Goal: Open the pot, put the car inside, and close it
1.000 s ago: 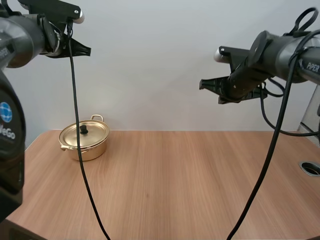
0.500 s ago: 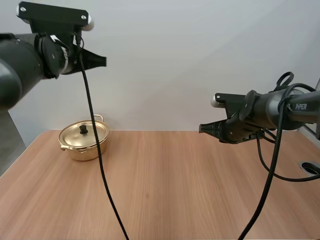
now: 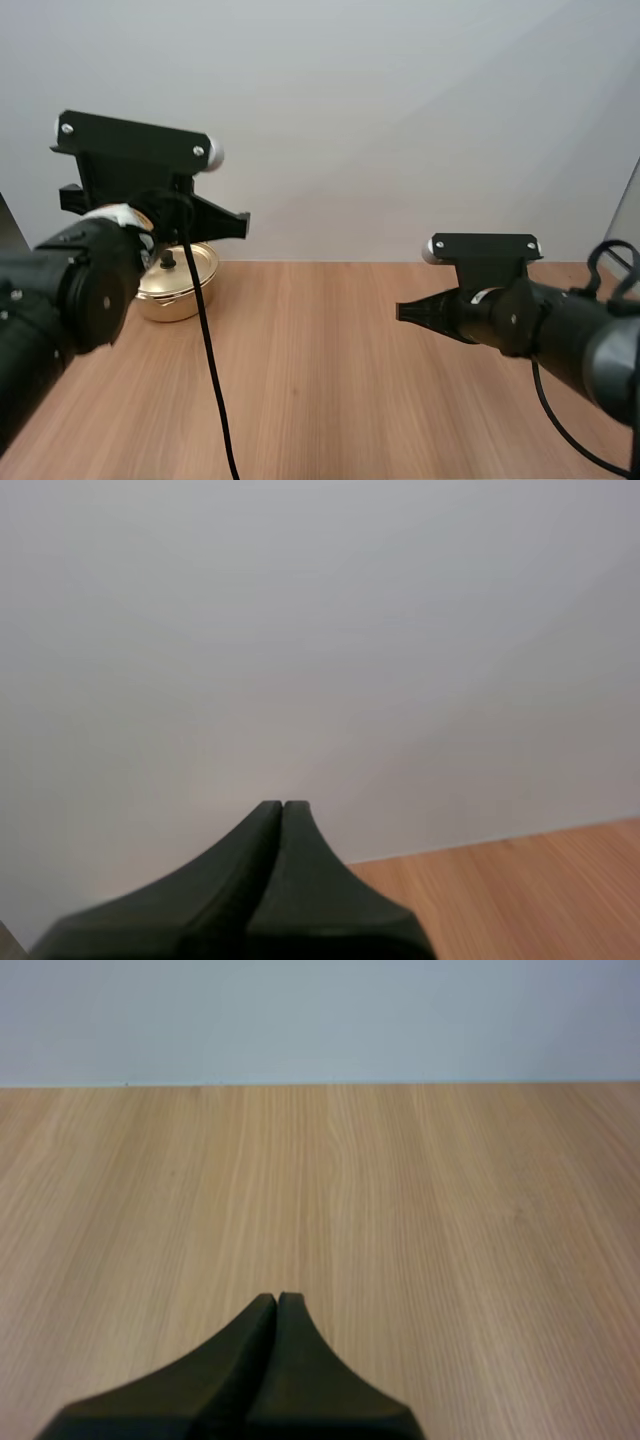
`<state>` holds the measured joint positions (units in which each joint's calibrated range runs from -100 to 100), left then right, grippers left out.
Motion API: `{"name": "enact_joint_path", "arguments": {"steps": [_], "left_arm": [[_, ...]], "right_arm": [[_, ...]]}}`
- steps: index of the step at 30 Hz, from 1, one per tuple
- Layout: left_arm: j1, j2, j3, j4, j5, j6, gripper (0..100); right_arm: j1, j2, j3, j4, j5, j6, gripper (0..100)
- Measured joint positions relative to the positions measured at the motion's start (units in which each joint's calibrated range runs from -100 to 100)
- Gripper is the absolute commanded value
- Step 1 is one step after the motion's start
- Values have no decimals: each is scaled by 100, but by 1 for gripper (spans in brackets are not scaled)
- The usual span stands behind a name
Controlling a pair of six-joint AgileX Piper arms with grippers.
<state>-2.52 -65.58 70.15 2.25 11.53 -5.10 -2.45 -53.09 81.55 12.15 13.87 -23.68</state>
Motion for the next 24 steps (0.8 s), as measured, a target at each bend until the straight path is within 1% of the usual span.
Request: {"name": "enact_joint_path", "arguments": {"steps": [2, 5, 9, 12, 17, 20, 24], "left_arm": [[-57, -395, 382, 29, 0, 0, 0], [-66, -952, 1011, 29, 0, 0, 0], [-66, -1712, 1810, 29, 0, -10, 0], [-28, -2305, 2364, 29, 21, -105, 0], [113, -2919, 2953, 29, 51, -421, 0], [134, -3200, 2985, 46, 180, -421, 0], [125, -3442, 2984, 98, 1053, -421, 0]], "right_arm": [[0, -314, 344, 0, -492, 0, 0], [0, -763, 763, 0, -1254, 0, 0], [0, -1206, 1118, 0, -1572, 0, 0], [0, -1528, 1296, 0, -1316, 0, 0], [0, -2211, 1433, 0, -424, 0, 0], [0, -2621, 1433, 0, -45, 0, 0], [0, -3091, 1433, 0, 635, 0, 0]]}}
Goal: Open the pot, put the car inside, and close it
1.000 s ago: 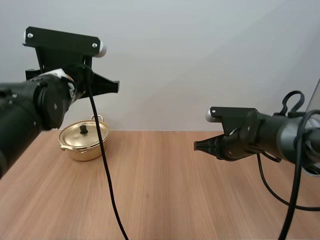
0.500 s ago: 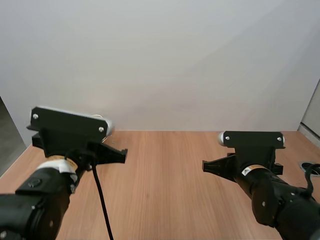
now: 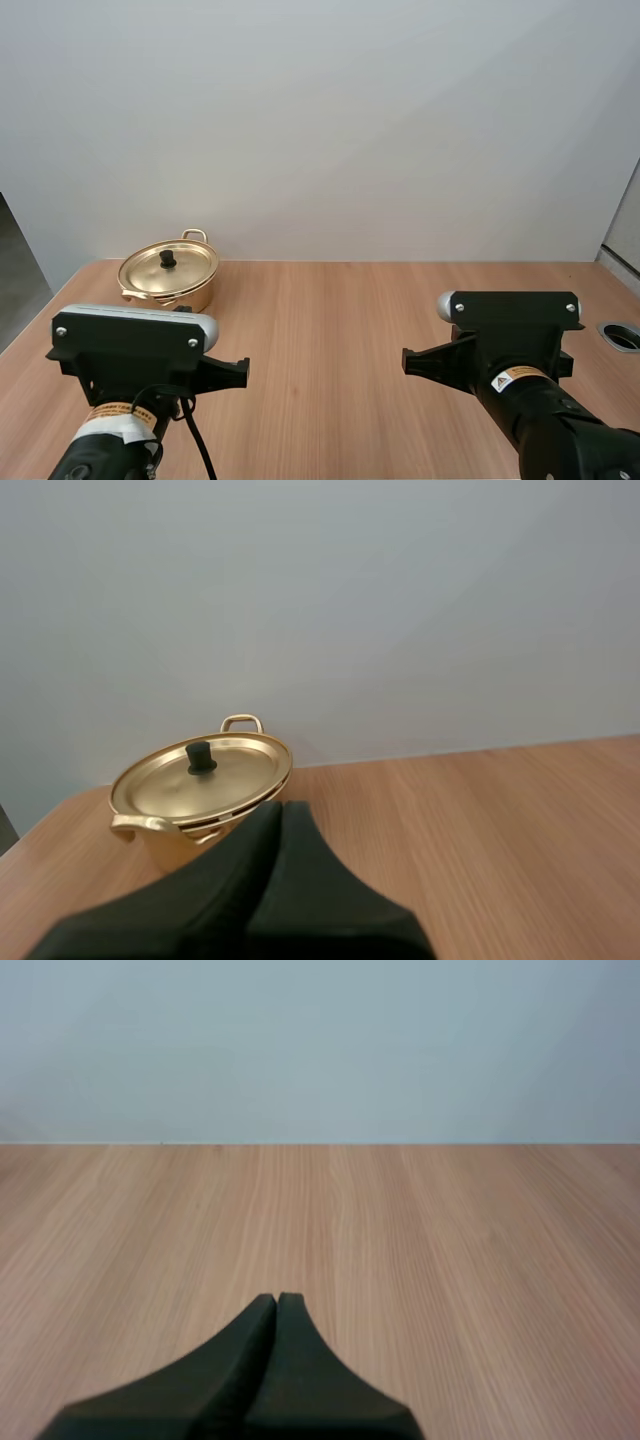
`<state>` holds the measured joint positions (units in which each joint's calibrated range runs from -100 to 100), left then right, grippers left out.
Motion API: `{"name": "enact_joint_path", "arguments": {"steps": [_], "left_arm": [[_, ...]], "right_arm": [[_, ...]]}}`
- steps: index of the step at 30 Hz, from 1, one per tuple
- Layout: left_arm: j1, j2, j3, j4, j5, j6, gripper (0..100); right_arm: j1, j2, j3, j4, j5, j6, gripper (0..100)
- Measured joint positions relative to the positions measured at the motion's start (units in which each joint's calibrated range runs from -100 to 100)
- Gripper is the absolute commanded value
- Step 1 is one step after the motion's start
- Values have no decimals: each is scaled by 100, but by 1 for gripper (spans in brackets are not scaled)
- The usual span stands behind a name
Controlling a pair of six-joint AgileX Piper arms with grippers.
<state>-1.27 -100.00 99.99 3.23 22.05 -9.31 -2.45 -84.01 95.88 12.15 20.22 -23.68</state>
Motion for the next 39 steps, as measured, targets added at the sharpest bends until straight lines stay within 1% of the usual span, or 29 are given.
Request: {"name": "enact_joint_path", "arguments": {"steps": [3, 5, 12, 18, 22, 35, 39], "left_arm": [[-7, 0, 0, 132, 669, -160, 0], [-7, 0, 0, 146, 902, -220, 0], [-7, 0, 1, 146, 927, -218, 0], [-7, 0, 1, 173, 927, -218, 0], [-7, 0, 1, 173, 909, -218, 0], [-7, 0, 1, 173, 867, -218, 0], [-7, 0, 1, 173, 867, -218, 0]], "right_arm": [[0, -259, 0, 18, 419, 0, 0], [7, -359, 0, 104, 636, 0, 0], [66, -809, 31, 476, 1376, 0, 0], [226, -1563, 203, 512, 1933, 0, 0], [236, -1599, 256, 512, 1716, 0, 0], [236, -1599, 295, 501, 1707, 11, 0], [236, -1599, 412, 239, 1269, 20, 0]]}}
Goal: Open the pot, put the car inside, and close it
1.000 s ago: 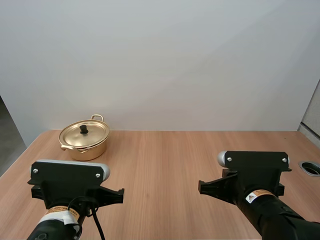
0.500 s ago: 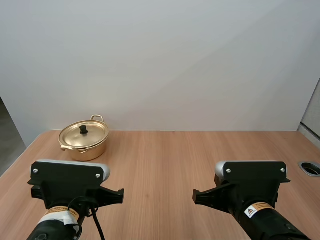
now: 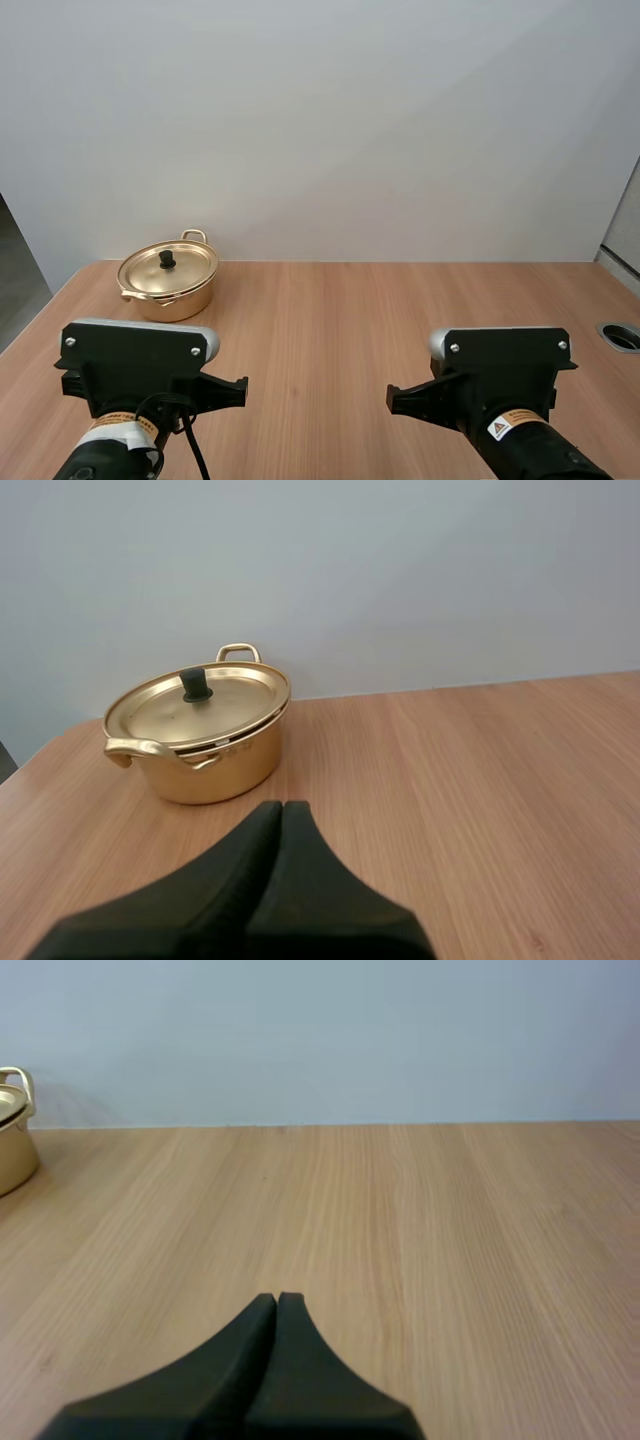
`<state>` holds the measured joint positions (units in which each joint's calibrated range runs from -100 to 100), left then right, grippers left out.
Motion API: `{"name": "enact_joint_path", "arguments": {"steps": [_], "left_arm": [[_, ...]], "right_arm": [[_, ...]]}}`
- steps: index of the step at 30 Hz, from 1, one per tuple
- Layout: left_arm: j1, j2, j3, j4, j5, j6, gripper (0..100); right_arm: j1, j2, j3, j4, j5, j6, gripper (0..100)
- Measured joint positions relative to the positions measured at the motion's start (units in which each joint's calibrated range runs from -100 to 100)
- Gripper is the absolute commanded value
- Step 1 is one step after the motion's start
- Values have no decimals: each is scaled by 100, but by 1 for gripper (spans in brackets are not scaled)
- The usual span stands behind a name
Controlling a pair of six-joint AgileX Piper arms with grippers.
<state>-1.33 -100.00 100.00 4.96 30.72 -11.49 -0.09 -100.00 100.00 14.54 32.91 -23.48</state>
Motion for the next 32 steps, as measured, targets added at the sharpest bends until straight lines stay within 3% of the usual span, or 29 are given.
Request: {"name": "enact_joint_path", "arguments": {"steps": [11, 32], "left_arm": [[0, 0, 0, 0, 0, 0, 0], [0, 0, 0, 0, 0, 0, 0]], "right_arm": [[0, 0, 0, -1218, -232, 984, 0], [0, 0, 0, -1230, -232, 1043, 0]]}}
